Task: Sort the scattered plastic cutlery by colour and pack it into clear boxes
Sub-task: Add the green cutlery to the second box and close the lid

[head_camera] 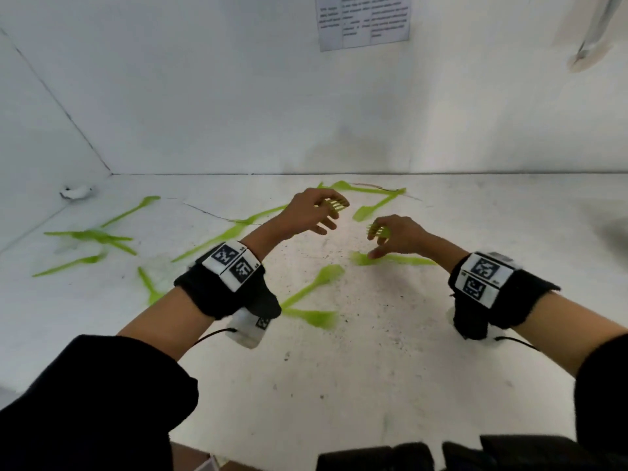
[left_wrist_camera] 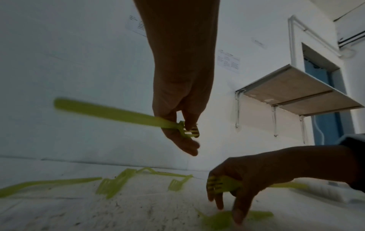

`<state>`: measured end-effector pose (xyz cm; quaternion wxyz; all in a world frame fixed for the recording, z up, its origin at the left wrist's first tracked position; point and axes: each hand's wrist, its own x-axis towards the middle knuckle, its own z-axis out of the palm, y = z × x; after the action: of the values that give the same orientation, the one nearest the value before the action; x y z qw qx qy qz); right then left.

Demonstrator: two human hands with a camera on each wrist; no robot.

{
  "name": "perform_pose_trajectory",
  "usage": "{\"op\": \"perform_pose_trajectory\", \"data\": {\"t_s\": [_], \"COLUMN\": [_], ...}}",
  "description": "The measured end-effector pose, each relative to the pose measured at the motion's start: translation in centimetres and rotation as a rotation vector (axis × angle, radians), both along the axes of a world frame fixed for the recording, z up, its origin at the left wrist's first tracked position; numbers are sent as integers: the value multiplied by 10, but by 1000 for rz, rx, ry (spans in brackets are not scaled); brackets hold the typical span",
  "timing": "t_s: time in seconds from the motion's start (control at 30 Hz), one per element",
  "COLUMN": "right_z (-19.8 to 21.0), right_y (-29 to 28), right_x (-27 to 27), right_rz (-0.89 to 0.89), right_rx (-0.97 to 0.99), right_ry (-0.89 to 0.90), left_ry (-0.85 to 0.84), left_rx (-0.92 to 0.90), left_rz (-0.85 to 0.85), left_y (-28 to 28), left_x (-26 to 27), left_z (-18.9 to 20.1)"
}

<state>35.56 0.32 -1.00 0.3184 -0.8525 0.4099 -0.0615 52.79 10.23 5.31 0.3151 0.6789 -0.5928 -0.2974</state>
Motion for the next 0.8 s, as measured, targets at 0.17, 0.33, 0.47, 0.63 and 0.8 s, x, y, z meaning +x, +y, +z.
{"op": "perform_pose_trajectory", "data": {"t_s": [0.17, 0.33, 0.47, 0.63, 0.8], "right_z": [-6, -1, 24, 51, 64], "right_y": [11, 16, 20, 23, 20], "right_x": [12, 5, 2, 2, 8], "right_rz": [32, -110, -236, -314, -221], "right_rx": [-62, -15, 13, 100, -30], "right_ry": [280, 168, -75, -389, -434], "left_ry": [-165, -405, -540, -556, -360], "left_rx": [22, 226, 328, 365, 290], "left_rz": [-41, -188, -267, -334, -380], "left_y": [-5, -6, -6, -7, -5], "left_x": [18, 21, 17, 20, 32], "left_z": [-14, -51, -74, -75, -58]}}
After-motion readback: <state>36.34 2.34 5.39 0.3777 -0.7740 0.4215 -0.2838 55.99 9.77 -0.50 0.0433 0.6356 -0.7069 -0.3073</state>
